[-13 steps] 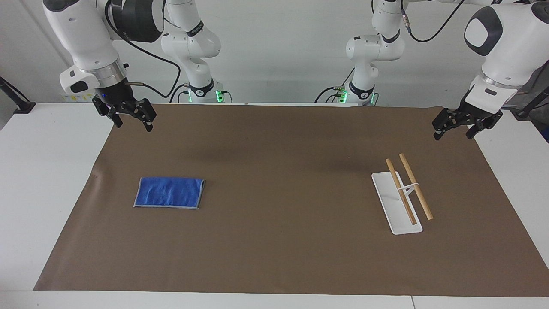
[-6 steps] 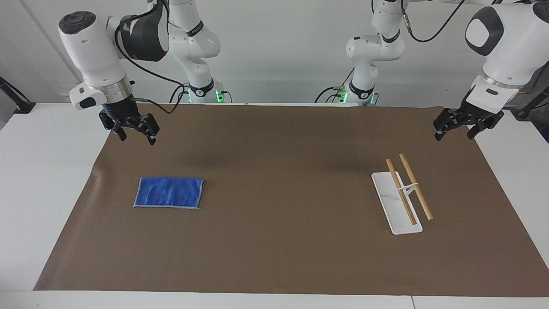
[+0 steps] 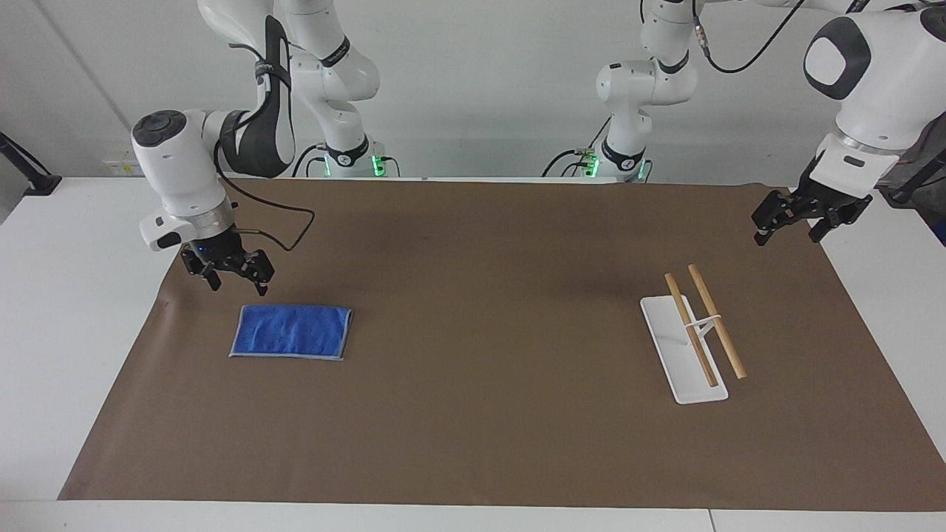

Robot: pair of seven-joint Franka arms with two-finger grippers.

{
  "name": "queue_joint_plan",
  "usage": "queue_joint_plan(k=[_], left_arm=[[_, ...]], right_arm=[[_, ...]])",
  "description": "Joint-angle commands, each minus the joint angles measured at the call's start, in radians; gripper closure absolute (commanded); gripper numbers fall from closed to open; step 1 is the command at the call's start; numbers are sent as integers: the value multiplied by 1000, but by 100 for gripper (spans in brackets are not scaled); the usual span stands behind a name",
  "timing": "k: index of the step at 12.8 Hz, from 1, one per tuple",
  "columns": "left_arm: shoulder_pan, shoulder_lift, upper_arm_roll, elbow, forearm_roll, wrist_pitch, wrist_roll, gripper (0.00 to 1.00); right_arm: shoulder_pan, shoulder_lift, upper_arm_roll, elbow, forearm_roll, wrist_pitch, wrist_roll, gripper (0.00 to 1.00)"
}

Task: Right arm passes towel to left arm to hang
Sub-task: 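Reach the right gripper down to the blue towel's near edge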

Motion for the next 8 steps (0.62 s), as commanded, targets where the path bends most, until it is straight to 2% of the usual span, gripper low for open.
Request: queue_joint_plan(k=[1, 8], left_arm=[[3, -32, 0, -43, 2, 28, -12, 0], [16, -32, 0, -43, 2, 22, -13, 0]], right_arm=[[-15, 53, 5, -10, 8, 88, -49, 0], [-3, 171, 8, -13, 8, 192, -50, 0]])
